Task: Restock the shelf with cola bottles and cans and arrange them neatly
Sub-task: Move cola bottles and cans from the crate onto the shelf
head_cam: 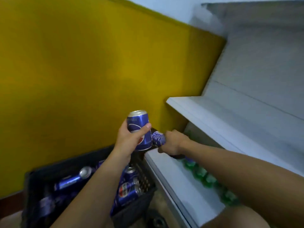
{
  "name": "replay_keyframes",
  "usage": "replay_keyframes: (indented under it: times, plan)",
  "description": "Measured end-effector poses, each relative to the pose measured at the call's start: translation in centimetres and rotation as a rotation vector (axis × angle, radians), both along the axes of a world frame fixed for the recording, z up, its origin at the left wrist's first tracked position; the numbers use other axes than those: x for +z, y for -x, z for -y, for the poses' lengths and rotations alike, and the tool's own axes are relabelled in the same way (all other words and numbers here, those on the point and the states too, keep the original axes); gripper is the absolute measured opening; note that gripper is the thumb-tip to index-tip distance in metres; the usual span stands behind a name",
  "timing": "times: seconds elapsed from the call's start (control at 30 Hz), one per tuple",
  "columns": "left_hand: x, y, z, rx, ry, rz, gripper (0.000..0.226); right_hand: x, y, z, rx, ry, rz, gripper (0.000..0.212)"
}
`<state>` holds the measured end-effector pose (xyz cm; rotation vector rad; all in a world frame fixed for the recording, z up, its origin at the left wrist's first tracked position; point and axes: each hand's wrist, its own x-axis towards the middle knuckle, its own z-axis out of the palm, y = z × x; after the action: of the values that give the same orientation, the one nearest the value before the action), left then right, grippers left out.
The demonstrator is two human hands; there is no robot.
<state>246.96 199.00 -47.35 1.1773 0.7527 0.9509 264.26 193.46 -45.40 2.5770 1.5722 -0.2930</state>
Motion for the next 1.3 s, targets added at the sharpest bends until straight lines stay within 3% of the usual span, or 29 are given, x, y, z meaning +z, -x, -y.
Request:
replay_keyframes:
  times: [0.17,0.33,0.6,0.7,0.9,1.1,1.3]
  plan:
    - [5.0,-8.7,9.6,-0.276,-0.076,0.007,0.058,6.1,-7.6,17.4,-0.250,-0.144,0.085,0.052]
    - [9.3,-16.3,17.9,-0.524,-0.182,-0.040,0.065,7.7,-14.6,31.2,-0.509,-0.246,0.132,0.062]
    - [9.6,-26.9,28.1,-0.673,-0.128,-0.043,0.054,4.8,-24.5,41.7,-0.765,-0.363,0.191,0.071]
    - [9.0,-29.2,30.3,-0.718,-0.150,-0.054,0.047,4.5,-27.0,42.6,-0.791,-0.515,0.260,0.057]
    - [7.4,-33.7,36.2,-0.829,-0.195,-0.064,0.047,5.9,-28.0,48.3,-0.769,-0.698,0.392,0.037]
    - [5.5,-38.9,49.0,-1.070,-0.166,-0.084,0.056,6.2,-25.7,61.8,-0.972,-0.918,0.307,0.014]
    - [4.1,-43.9,60.0,-1.132,-0.303,-0.074,0.069,5.1,-22.5,71.3,-1.132,-0.976,0.216,0.014]
